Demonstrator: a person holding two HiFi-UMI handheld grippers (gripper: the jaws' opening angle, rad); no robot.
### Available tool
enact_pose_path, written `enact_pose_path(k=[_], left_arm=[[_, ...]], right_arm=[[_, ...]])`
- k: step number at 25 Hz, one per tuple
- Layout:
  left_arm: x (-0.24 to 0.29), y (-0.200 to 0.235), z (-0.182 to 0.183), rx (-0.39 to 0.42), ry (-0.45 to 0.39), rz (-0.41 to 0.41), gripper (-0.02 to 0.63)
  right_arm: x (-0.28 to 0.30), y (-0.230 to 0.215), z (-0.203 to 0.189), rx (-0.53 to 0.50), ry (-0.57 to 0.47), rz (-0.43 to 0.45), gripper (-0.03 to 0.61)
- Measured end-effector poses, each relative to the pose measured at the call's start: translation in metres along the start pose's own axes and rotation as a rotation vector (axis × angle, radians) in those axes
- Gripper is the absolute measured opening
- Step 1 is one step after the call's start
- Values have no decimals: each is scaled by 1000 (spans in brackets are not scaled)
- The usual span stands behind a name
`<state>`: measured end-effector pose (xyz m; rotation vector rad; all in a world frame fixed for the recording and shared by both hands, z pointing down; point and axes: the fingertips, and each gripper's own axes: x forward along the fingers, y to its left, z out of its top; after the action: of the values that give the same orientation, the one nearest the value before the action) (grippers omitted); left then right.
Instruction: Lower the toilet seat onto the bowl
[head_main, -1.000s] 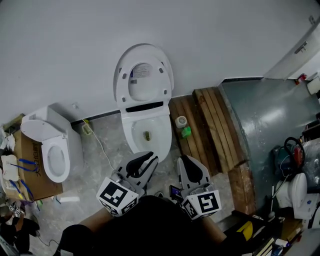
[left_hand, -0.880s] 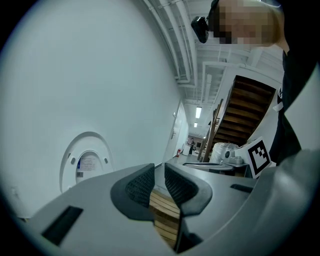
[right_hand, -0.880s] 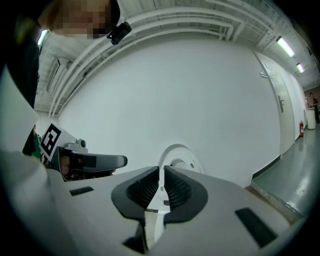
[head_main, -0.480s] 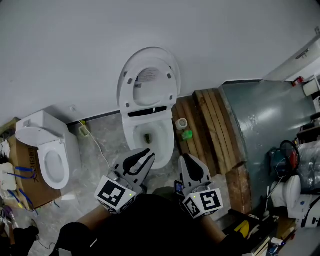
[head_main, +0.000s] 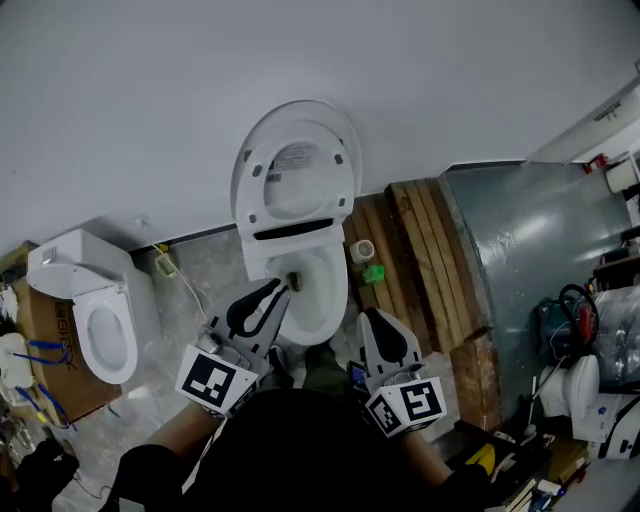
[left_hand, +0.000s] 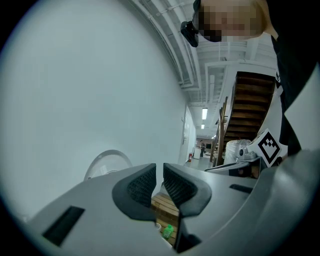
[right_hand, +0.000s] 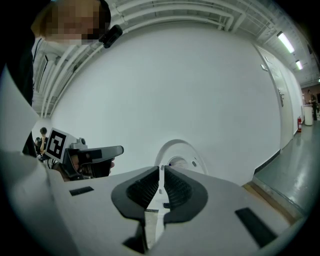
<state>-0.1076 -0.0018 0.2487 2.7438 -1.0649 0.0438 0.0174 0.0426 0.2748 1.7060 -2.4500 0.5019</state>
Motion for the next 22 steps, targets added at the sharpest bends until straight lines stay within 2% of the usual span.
enact_pose_path(k=[4,9,12,18,20,22], left_arm=[[22,7,0,0,-12,48,32],[55,29,4,43,1,128,32],[86,54,6,87,10,199,32],[131,112,2,113,39,330,34],[146,128,-1,139,64,357,56],[162,144,-6,170,90,382,103]], right_arm=[[25,-16,4,9,-2,50,52],[55,-40,19,12,-2,124,52],[69,-61,25,8,8,149,52],[93,-91,24,15,53,188,52],[100,-102,25,17,63,192,52],[106,-113,24,19,74,198,52]])
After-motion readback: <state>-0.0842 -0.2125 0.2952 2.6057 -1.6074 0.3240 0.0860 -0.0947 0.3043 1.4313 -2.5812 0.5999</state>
